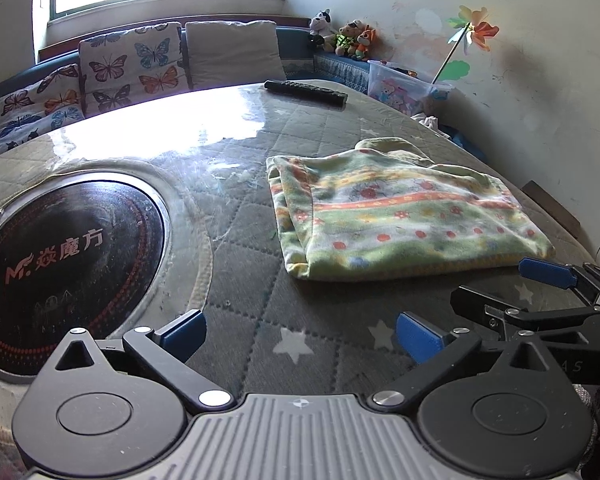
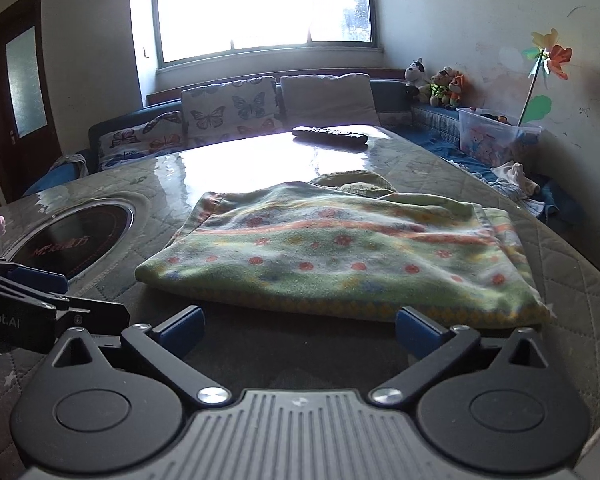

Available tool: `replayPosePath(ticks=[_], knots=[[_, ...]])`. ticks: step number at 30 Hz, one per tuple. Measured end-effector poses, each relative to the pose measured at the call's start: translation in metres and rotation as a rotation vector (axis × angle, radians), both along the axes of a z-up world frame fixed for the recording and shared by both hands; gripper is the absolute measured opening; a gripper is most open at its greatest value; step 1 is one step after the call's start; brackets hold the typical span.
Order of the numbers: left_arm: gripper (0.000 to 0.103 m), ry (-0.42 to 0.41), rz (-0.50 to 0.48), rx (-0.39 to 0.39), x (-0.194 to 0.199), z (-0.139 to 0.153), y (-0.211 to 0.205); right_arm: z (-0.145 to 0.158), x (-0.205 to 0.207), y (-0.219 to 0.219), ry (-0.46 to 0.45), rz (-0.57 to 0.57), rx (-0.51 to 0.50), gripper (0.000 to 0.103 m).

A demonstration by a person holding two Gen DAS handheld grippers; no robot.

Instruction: Fold clothes

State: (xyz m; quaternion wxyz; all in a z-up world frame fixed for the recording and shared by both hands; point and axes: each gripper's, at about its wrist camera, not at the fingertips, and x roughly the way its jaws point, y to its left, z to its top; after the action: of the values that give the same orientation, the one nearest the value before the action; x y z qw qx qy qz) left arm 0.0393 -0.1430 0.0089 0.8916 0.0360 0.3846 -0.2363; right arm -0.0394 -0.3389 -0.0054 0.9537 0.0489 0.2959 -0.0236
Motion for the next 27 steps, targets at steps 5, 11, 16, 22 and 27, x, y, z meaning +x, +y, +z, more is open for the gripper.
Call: replayPosePath(ticks=[5,11,16,22,27], knots=[[0.103,0.001,0.004,-0.016,-0.008,0.002,0.003,-0.001,-0.007,0.004,0.004,-0.017,-0.024,0.103],[0.103,-0.01,0.007,-0.011,-0.019,0.003,0.004,-0.002,-0.018,0.006,0.001,-0.03,-0.026,0.103],[0.103,-0.017,0.006,-0.006,-0.028,0.002,0.005,-0.002,-0.025,0.007,-0.006,-0.044,-0.029,0.103],[0.103,-0.028,0.009,0.003,-0.039,0.0,0.007,-0.001,-0.032,0.008,-0.01,-0.059,-0.033,0.103],[0.103,-0.034,0.016,0.006,-0.046,-0.002,0.008,-0.003,-0.039,0.011,-0.014,-0.061,-0.035,0.103]])
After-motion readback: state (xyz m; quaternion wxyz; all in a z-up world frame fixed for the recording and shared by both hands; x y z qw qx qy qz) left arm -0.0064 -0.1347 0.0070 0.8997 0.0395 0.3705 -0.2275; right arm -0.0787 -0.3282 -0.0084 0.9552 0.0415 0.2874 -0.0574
